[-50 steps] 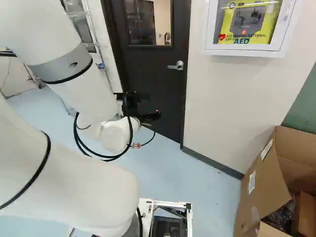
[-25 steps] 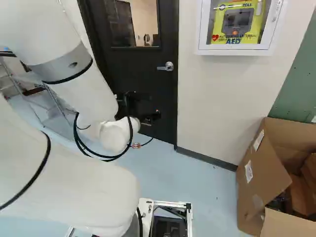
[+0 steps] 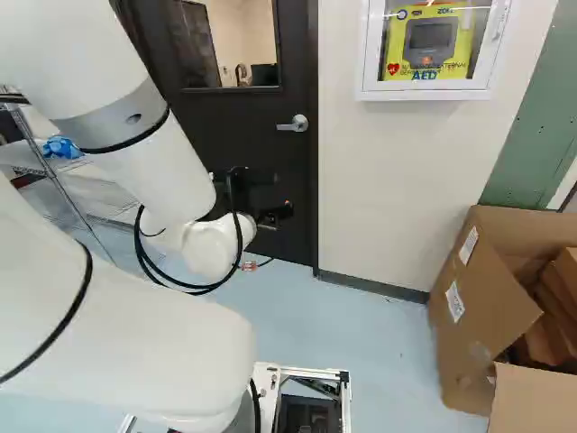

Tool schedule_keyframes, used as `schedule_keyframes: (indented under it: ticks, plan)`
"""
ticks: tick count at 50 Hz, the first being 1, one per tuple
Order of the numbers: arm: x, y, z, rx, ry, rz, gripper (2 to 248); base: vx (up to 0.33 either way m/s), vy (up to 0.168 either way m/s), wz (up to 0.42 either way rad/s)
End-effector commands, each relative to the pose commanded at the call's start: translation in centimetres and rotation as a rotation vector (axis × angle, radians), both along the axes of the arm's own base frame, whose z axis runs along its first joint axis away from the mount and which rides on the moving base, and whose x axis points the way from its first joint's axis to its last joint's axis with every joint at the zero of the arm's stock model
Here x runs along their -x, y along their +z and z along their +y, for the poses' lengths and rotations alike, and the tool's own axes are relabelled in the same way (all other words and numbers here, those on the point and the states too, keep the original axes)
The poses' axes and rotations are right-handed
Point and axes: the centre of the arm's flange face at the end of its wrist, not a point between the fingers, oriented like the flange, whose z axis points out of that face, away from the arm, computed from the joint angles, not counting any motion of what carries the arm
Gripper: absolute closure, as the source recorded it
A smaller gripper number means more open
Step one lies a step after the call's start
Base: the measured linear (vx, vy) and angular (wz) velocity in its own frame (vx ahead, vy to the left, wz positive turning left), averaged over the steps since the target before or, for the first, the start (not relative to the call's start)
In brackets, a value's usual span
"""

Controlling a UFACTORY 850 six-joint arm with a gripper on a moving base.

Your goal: Open the door and move inside

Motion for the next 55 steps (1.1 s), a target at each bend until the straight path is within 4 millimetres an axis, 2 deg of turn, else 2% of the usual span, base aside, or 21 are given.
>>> schedule_keyframes:
  ticks: [20, 55]
  plan:
    - [0.0, 0.0, 0.0, 0.0, 0.0, 0.0, 3, 0.077, 0.2, -0.07]
    - [0.0, 0.0, 0.0, 0.0, 0.0, 0.0, 3, 0.087, 0.162, -0.292]
